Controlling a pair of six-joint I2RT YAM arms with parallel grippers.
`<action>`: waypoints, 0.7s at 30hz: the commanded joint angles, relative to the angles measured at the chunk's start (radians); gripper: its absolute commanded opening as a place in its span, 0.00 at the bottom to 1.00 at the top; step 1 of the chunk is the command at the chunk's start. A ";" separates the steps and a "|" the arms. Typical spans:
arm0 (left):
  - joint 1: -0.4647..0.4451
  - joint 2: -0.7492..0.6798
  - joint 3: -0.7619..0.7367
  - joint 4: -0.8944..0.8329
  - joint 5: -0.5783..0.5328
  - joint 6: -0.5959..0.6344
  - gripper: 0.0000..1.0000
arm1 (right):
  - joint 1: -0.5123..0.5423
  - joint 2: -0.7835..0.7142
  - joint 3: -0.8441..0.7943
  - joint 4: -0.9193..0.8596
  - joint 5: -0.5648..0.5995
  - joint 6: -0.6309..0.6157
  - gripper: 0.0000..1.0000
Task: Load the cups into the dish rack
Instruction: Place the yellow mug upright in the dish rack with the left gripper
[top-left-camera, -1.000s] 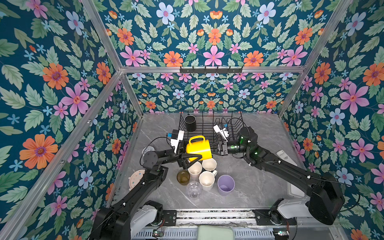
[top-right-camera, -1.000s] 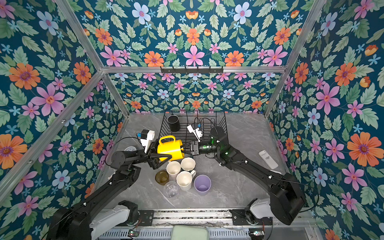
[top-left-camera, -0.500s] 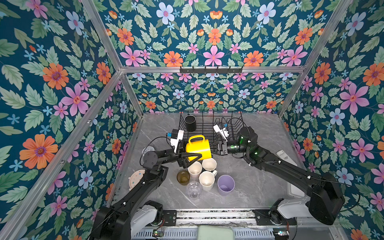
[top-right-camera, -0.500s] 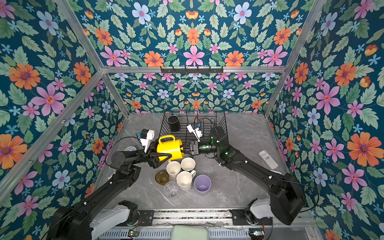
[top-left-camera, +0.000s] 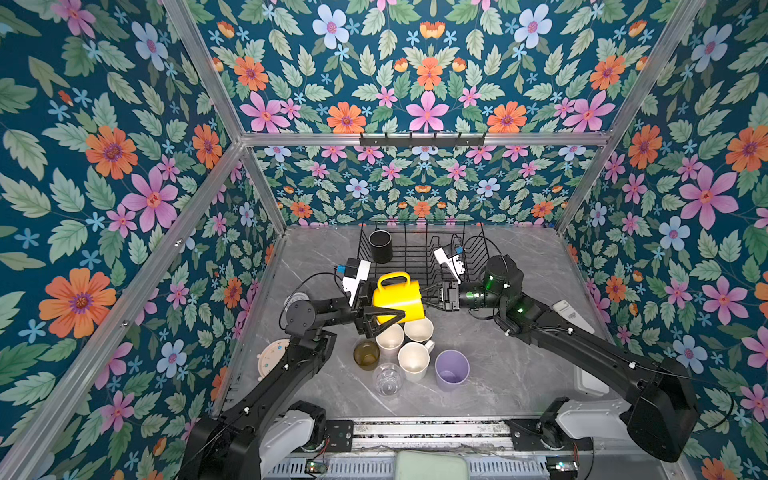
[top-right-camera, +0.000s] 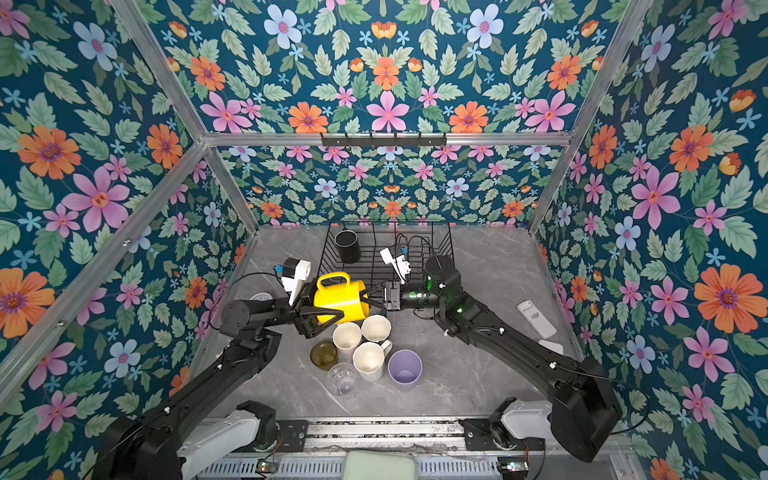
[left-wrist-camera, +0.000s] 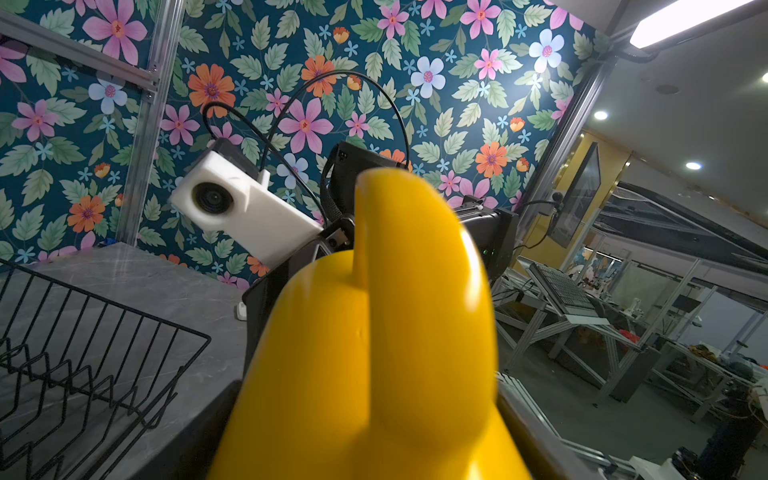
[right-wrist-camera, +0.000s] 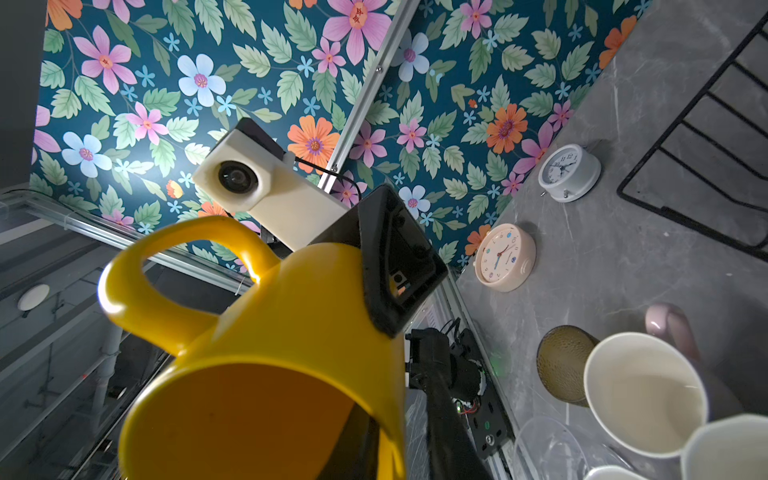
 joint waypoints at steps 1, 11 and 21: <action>-0.001 -0.029 0.023 -0.037 0.020 0.074 0.00 | -0.006 -0.027 -0.005 -0.035 0.089 -0.033 0.28; -0.003 -0.044 0.294 -0.935 -0.212 0.606 0.00 | -0.071 -0.257 -0.132 -0.264 0.308 -0.135 0.67; -0.010 0.186 0.576 -1.285 -0.457 0.729 0.00 | -0.086 -0.563 -0.237 -0.521 0.533 -0.281 0.85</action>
